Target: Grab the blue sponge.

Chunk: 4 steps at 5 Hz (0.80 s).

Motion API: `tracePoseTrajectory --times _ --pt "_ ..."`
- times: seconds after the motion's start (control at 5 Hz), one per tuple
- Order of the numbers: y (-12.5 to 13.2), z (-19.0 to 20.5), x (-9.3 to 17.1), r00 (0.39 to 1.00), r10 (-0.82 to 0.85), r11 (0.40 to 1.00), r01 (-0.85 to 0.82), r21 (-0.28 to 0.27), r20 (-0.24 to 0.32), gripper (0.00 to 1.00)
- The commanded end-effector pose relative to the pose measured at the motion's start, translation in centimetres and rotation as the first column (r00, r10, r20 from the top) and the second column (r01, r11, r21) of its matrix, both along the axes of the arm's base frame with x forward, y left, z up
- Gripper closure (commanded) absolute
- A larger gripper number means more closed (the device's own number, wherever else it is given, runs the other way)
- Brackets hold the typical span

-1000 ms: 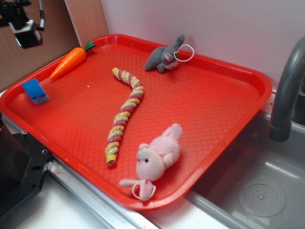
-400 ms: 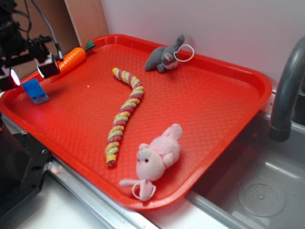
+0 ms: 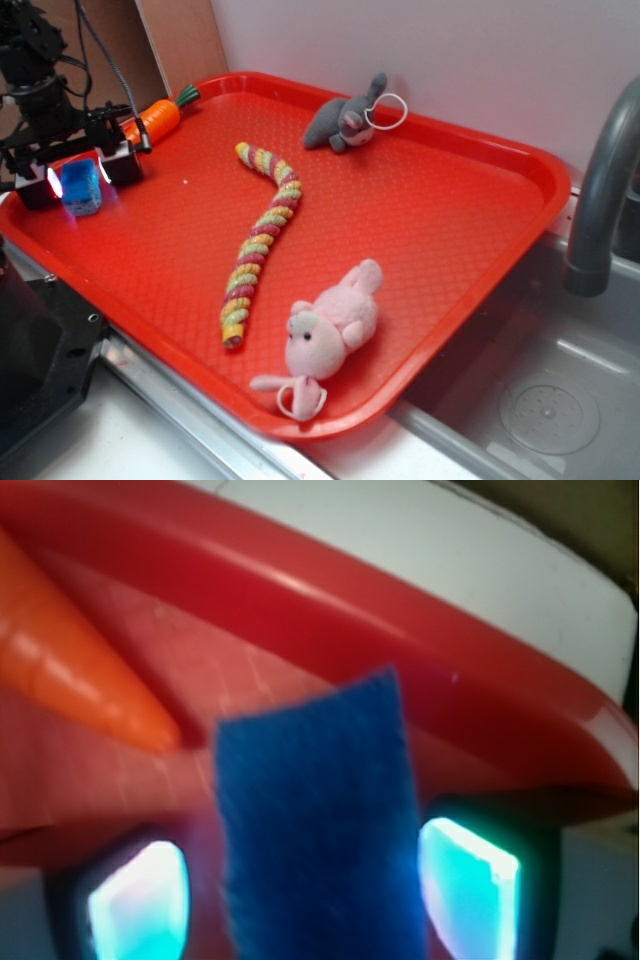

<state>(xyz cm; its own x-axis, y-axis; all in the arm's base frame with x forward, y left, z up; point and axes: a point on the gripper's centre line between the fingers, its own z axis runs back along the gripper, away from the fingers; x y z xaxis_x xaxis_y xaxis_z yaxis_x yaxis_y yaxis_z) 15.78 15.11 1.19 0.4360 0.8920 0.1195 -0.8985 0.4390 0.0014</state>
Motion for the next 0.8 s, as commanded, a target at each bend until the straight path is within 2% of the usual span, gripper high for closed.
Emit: tracePoseTrajectory --times 0.0,0.2,0.4,0.6 --pt "-1.7 0.5 -1.5 1.000 -0.024 1.000 0.024 0.013 -0.005 1.00" --pt "-1.8 0.7 -1.5 1.000 -0.028 0.999 0.028 0.018 -0.001 1.00" --pt "-3.4 4.0 0.0 0.985 -0.169 0.984 0.171 0.043 -0.032 1.00" --pt "-7.7 9.0 3.2 0.926 -0.370 0.928 0.364 0.083 0.079 1.00"
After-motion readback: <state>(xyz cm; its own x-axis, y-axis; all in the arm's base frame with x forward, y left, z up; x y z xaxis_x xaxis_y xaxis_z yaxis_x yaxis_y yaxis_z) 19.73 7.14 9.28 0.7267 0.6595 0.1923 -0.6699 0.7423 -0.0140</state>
